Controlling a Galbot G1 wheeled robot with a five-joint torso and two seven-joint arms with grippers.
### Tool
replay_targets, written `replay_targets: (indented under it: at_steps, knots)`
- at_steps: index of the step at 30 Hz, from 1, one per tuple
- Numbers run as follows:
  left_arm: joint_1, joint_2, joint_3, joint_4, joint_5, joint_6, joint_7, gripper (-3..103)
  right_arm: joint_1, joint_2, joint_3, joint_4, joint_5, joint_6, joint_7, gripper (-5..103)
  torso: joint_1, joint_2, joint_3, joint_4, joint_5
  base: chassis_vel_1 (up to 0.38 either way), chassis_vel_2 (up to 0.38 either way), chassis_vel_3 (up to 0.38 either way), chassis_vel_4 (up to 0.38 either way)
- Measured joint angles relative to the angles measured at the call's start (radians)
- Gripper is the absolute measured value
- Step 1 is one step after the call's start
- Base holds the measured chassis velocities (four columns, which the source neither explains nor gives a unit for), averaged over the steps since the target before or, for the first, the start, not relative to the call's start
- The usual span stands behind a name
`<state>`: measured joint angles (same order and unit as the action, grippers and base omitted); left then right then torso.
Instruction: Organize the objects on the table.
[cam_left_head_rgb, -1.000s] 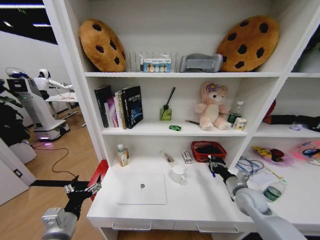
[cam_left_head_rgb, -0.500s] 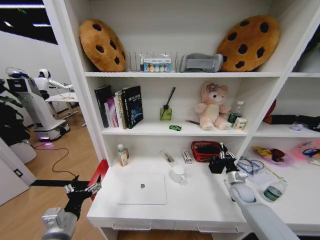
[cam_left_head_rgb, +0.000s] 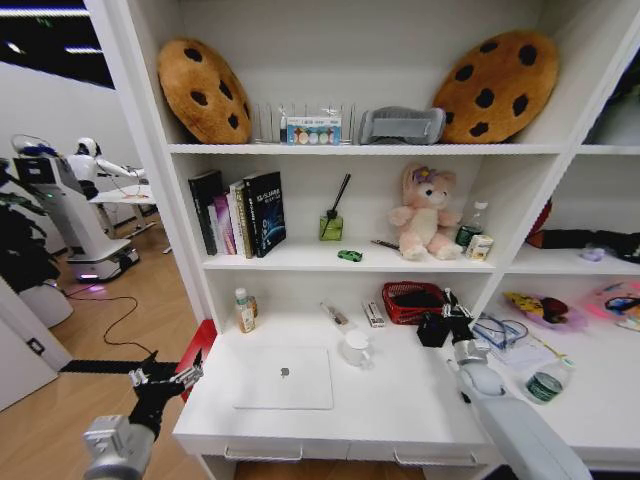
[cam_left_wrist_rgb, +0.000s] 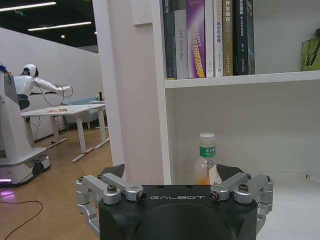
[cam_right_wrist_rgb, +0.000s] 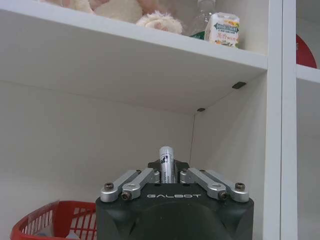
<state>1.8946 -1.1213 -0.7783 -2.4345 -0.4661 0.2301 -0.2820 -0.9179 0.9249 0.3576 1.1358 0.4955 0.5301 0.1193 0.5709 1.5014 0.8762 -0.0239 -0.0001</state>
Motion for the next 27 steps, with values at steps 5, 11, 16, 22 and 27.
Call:
replay_targets:
  at_steps: [5,11,16,22,27]
  knots:
    - [0.0,0.0,0.0,0.0,0.0,0.0,0.0,100,0.011,0.008,-0.011,-0.022,0.003,0.0,0.001,25,0.0,0.0,0.0,-0.0001,0.0,0.0,0.0,0.0,0.0]
    - [0.0,0.0,0.0,0.0,0.0,0.0,0.0,100,-0.066,0.011,0.03,0.091,0.025,-0.042,-0.009,52,0.0,0.0,0.0,0.0,0.0002,0.0,0.0,0.0,0.0]
    - [0.0,0.0,0.0,0.0,0.0,0.0,0.0,100,-0.201,-0.014,0.116,0.299,0.054,-0.194,-0.044,69,0.0,0.0,0.0,-0.0004,-0.0002,0.0,0.0,0.0,0.0]
    - [0.0,0.0,0.0,0.0,0.0,0.0,0.0,100,-0.423,-0.058,0.272,0.584,0.081,-0.533,-0.056,95,0.0,0.0,0.0,0.0003,-0.0002,0.0,0.0,0.0,0.0]
    - [0.0,0.0,0.0,0.0,0.0,0.0,0.0,100,-0.569,-0.077,0.433,0.688,0.224,-0.808,-0.062,100,0.0,0.0,0.0,-0.0005,0.0,0.0,0.0,0.0,0.0]
